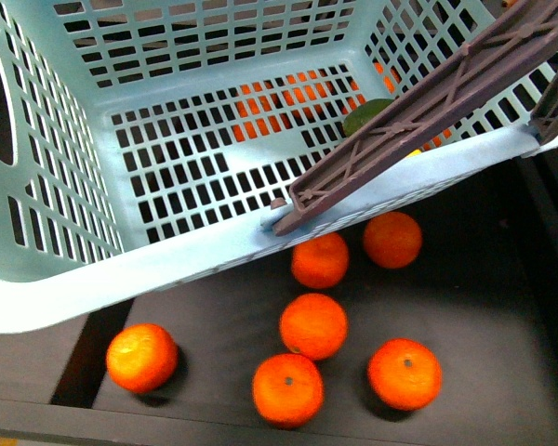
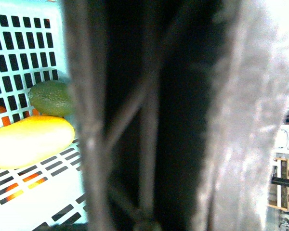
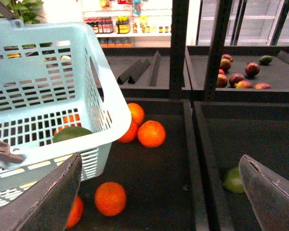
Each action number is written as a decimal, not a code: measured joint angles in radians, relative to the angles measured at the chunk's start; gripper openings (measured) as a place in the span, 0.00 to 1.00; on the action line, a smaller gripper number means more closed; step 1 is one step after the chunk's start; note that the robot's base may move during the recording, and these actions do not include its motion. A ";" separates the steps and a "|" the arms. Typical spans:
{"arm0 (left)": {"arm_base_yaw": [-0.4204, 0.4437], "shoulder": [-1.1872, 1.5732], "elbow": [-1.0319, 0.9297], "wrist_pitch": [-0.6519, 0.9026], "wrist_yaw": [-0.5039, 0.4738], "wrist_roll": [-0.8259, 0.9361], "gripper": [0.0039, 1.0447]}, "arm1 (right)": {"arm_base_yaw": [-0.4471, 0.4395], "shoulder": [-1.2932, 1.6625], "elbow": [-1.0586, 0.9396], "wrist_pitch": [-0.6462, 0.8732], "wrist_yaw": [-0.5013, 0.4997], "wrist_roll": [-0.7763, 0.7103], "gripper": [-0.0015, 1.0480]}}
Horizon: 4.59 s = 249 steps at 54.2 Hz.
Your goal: Pick mango and avocado into basket
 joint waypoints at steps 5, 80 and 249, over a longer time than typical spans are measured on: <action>0.000 0.000 0.000 0.000 -0.006 0.001 0.12 | 0.000 -0.001 0.000 0.000 0.000 0.001 0.92; 0.190 0.418 0.309 0.005 -0.578 -0.674 0.12 | -0.002 0.000 0.000 0.000 -0.003 0.000 0.92; 0.598 -1.328 -1.406 0.629 -0.193 0.925 0.02 | -0.002 0.000 0.000 0.000 -0.002 0.000 0.92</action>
